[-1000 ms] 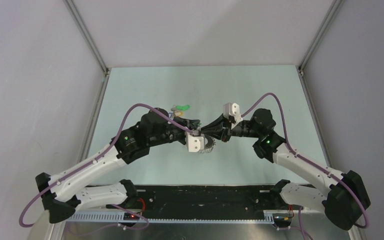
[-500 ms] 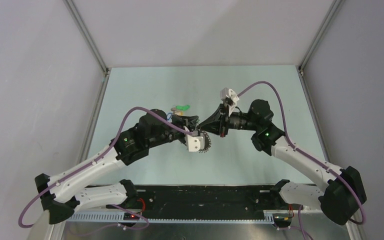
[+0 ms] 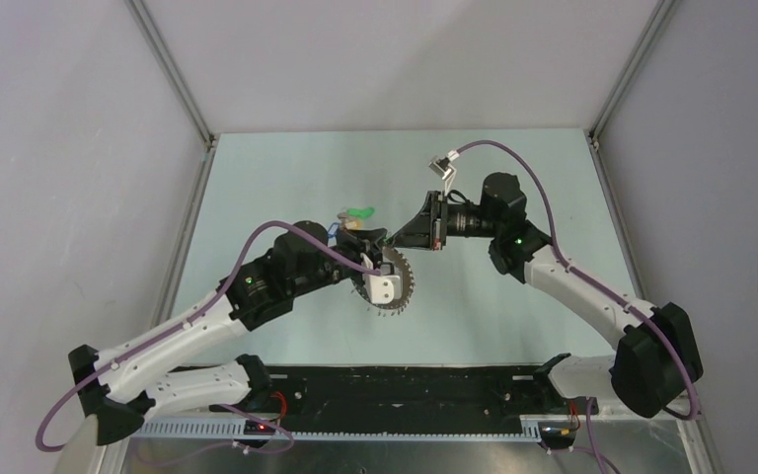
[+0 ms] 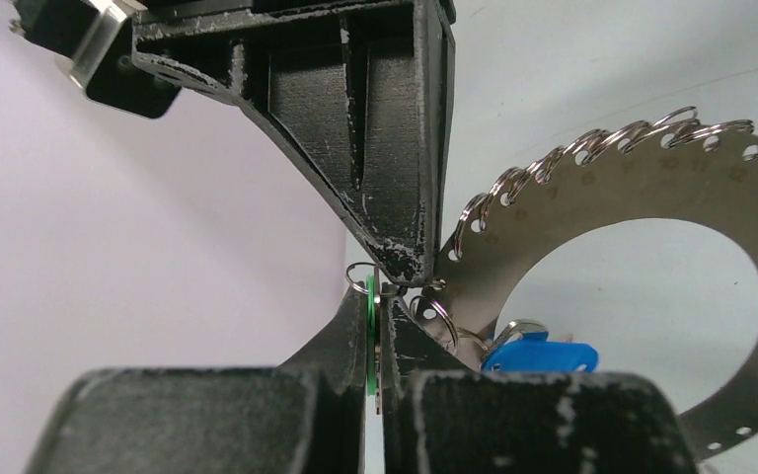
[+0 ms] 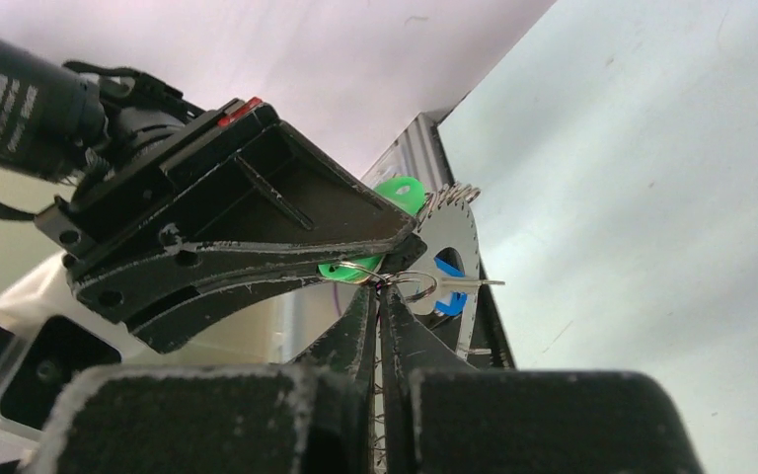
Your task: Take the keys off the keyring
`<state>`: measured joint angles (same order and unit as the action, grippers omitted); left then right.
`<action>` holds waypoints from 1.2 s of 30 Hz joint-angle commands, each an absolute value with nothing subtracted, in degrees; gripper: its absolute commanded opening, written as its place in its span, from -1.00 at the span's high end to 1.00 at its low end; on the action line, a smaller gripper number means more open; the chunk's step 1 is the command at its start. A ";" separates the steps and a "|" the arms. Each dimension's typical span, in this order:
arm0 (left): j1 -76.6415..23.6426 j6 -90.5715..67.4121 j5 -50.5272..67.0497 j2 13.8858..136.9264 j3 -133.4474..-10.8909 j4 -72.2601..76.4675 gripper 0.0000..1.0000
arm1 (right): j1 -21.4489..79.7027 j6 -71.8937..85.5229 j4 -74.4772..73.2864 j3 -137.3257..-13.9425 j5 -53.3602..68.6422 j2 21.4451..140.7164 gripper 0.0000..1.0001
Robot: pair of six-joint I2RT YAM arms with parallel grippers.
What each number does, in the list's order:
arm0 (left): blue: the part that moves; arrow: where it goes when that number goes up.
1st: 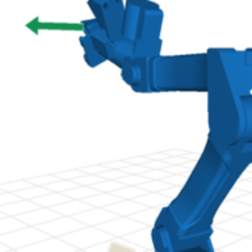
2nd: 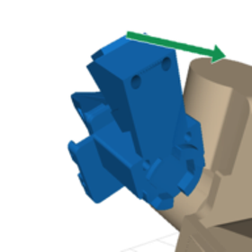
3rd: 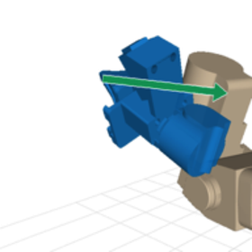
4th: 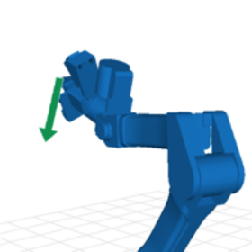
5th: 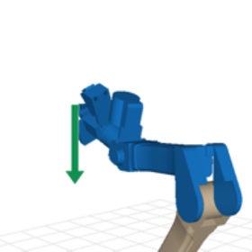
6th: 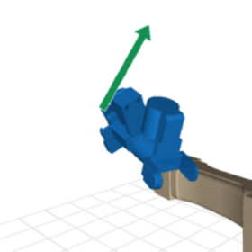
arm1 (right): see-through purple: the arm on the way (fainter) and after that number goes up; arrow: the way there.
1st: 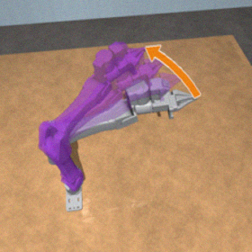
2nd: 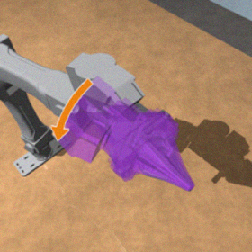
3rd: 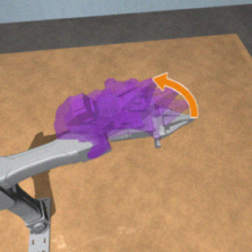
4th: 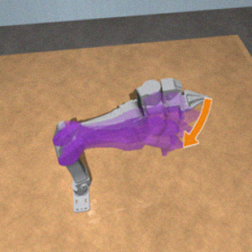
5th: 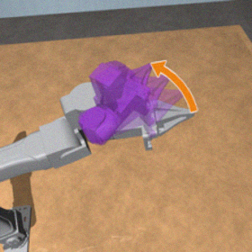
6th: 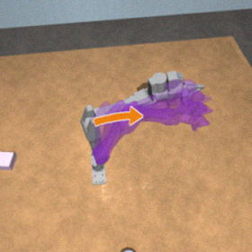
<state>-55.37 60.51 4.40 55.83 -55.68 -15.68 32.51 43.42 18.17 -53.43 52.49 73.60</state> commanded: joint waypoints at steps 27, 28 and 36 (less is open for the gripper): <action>-56.01 62.16 11.10 50.50 -53.39 -11.09 1.00 | 33.83 4.24 8.71 -55.63 45.48 66.21 -0.01; -55.99 62.28 11.32 50.42 -53.33 -11.12 1.00 | 34.32 3.70 9.45 -55.17 45.05 66.28 -0.02; -55.95 62.57 10.86 50.06 -53.02 -10.88 1.00 | 39.18 1.08 11.56 -54.63 45.27 68.26 -0.01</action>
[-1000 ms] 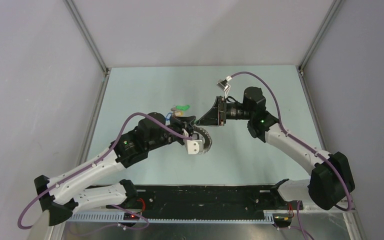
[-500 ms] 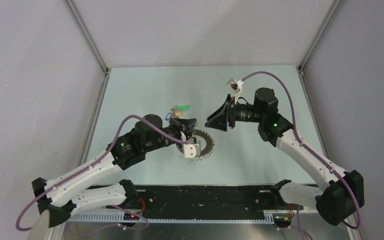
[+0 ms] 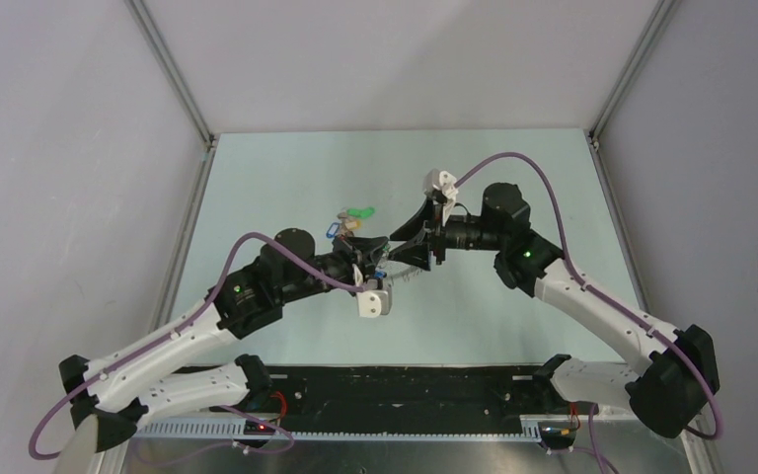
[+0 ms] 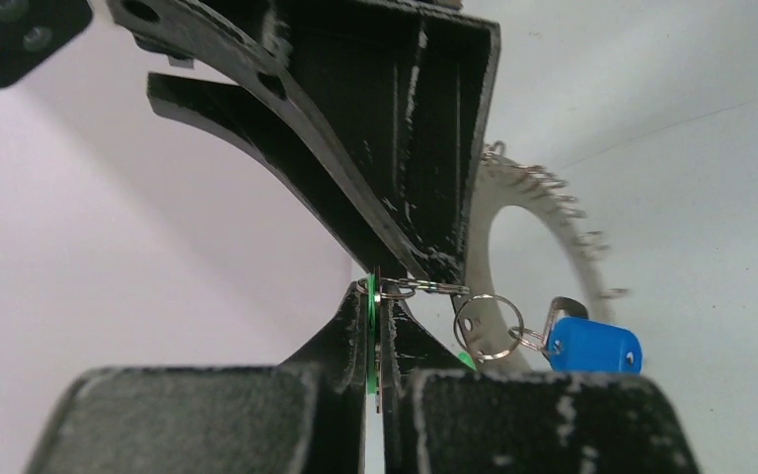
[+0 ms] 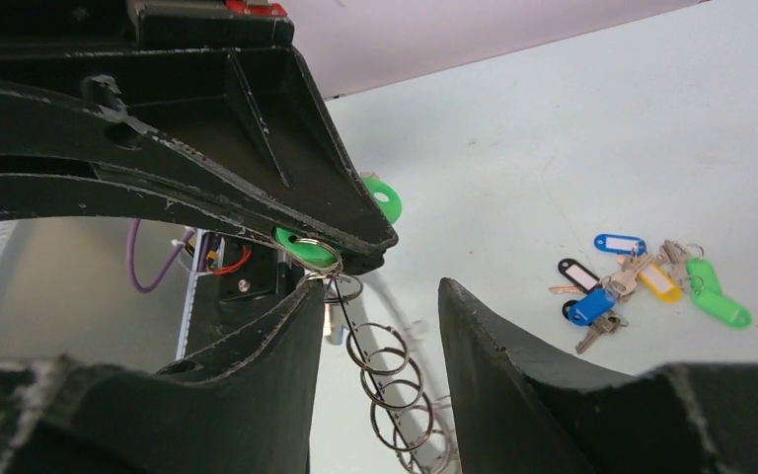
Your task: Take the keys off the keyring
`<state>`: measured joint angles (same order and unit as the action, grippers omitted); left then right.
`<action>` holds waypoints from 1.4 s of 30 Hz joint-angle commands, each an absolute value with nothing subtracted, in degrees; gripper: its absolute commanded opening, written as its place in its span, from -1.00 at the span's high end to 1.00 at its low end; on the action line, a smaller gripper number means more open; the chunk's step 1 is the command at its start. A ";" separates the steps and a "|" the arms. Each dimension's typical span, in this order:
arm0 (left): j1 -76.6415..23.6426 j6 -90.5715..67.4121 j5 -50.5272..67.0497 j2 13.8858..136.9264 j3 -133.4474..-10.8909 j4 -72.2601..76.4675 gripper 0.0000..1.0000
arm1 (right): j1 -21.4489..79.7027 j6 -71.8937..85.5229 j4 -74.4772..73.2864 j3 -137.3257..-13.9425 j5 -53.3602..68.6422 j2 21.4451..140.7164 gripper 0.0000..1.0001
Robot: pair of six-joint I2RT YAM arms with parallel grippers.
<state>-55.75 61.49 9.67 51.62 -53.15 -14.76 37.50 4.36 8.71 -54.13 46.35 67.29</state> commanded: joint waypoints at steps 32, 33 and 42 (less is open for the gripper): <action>-44.39 54.98 21.29 59.28 -55.11 9.00 1.00 | 27.52 33.69 28.70 -51.50 48.67 69.96 1.00; -44.39 54.96 21.59 59.70 -55.37 9.41 1.00 | 26.83 37.14 30.60 -51.50 49.65 70.05 1.00; -44.35 55.02 23.40 62.59 -57.00 10.42 1.00 | 26.25 48.14 24.30 -51.53 45.61 68.78 1.00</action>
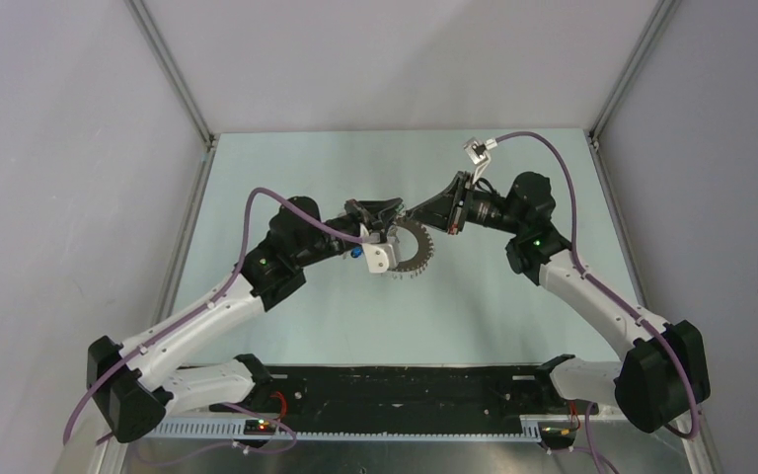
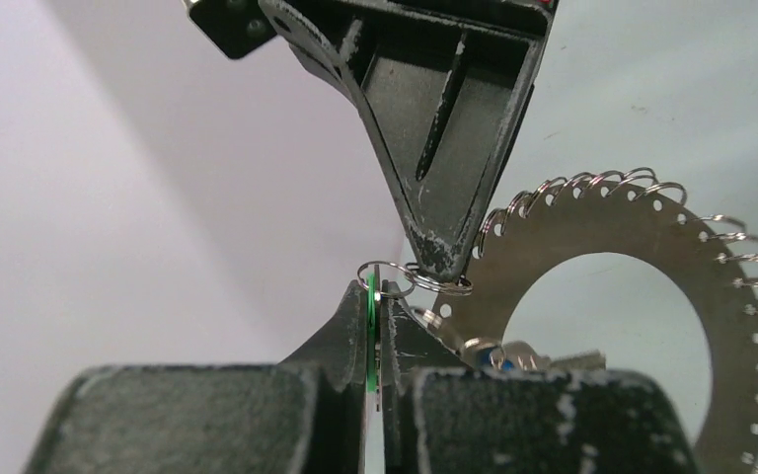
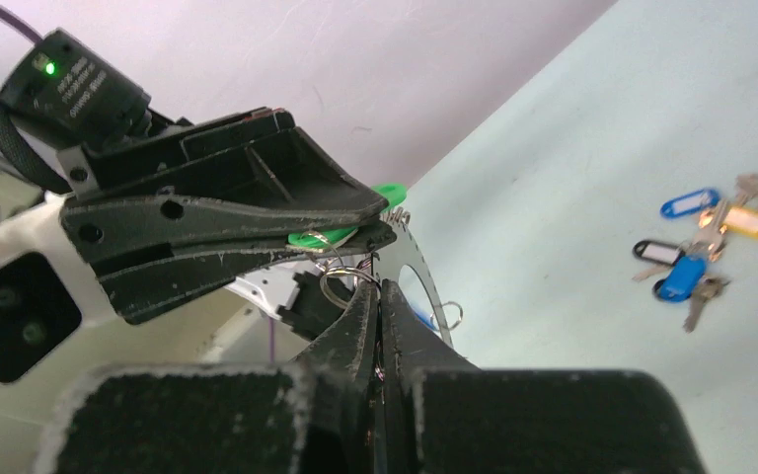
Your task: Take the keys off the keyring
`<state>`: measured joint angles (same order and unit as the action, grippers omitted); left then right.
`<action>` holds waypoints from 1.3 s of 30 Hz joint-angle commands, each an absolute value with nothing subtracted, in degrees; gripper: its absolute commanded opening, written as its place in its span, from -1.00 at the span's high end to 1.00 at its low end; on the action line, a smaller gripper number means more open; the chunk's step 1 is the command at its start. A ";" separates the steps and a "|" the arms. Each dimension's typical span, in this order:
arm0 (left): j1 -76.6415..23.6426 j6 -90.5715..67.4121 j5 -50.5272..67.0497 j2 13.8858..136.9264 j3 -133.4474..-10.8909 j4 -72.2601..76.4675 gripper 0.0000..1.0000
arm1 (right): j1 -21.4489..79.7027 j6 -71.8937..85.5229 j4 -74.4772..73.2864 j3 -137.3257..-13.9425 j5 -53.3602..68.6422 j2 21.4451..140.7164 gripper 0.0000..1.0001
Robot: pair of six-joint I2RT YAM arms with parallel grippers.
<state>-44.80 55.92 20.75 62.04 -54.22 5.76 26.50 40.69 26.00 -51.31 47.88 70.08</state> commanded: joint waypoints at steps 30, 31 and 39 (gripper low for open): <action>-44.65 57.67 28.32 56.67 -51.28 8.46 1.00 | 29.30 16.48 20.98 -45.09 38.11 57.93 0.28; -44.67 57.79 28.90 56.59 -51.30 8.05 0.99 | 29.55 13.81 20.74 -45.09 38.04 57.71 0.28; -44.69 58.31 31.68 56.16 -51.44 7.08 1.00 | 30.94 7.44 24.30 -45.13 38.35 57.81 0.31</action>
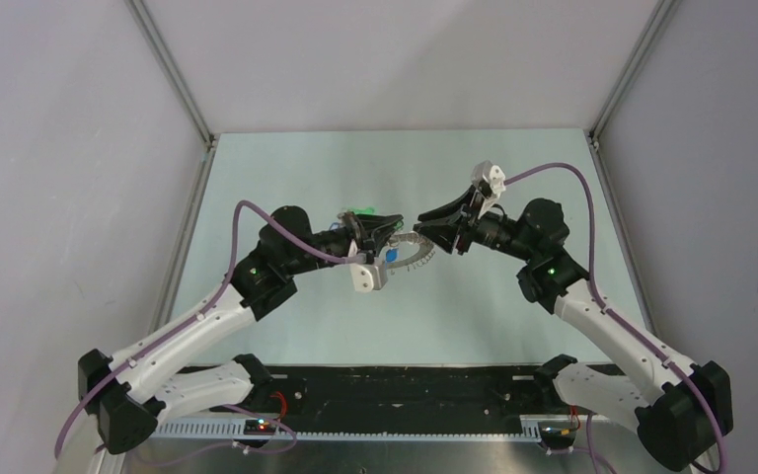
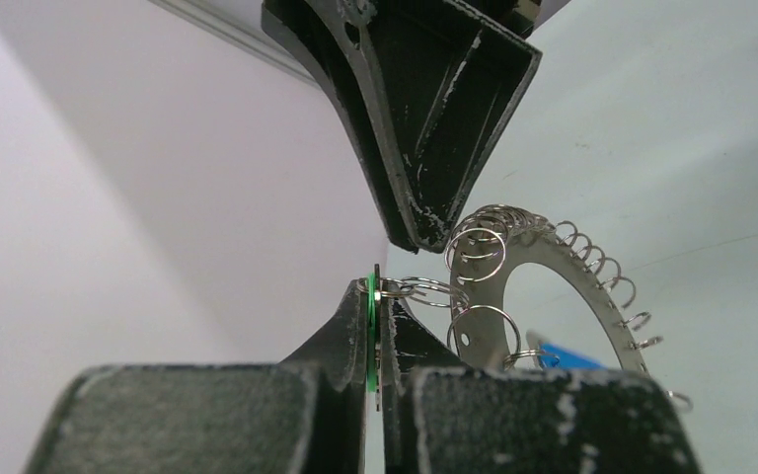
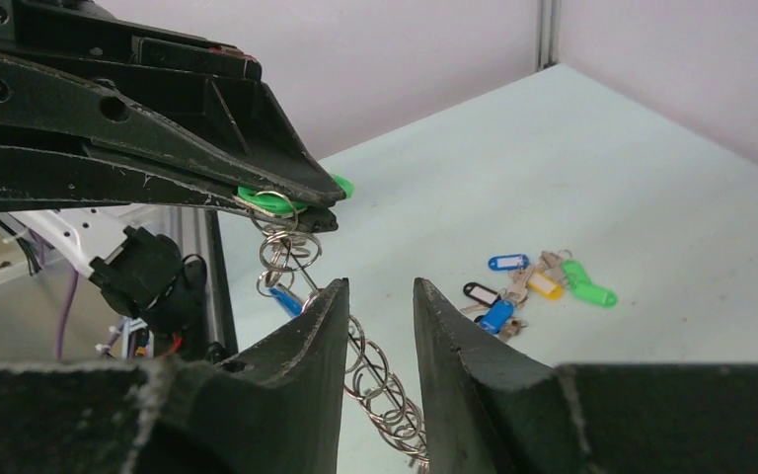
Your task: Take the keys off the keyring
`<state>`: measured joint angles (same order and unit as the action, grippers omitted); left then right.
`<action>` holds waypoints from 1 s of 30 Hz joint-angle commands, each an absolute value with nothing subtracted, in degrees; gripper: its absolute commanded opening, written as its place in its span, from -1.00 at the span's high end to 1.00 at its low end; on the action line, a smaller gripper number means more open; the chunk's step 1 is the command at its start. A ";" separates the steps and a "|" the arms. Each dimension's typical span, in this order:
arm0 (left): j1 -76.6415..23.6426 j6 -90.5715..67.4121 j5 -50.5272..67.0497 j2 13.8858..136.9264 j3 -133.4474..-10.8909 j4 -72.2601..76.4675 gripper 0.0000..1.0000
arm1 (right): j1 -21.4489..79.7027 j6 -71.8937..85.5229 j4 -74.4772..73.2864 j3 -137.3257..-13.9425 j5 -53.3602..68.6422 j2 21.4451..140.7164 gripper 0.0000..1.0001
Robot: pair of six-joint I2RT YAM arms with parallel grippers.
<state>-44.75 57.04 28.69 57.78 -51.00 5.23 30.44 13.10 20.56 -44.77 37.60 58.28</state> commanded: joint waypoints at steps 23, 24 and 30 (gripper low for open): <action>-44.77 59.93 31.91 56.45 -52.15 4.57 1.00 | 36.26 2.13 20.38 -47.58 44.48 60.61 0.34; -44.77 59.89 32.01 56.40 -52.15 4.53 0.99 | 36.28 2.38 20.85 -47.61 44.43 60.67 0.34; -44.92 59.85 33.01 56.57 -52.06 4.40 1.00 | 36.35 4.15 23.91 -47.64 43.35 61.35 0.34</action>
<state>-44.77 58.94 30.85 57.69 -51.00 1.96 36.05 3.42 20.03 -45.01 43.59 60.97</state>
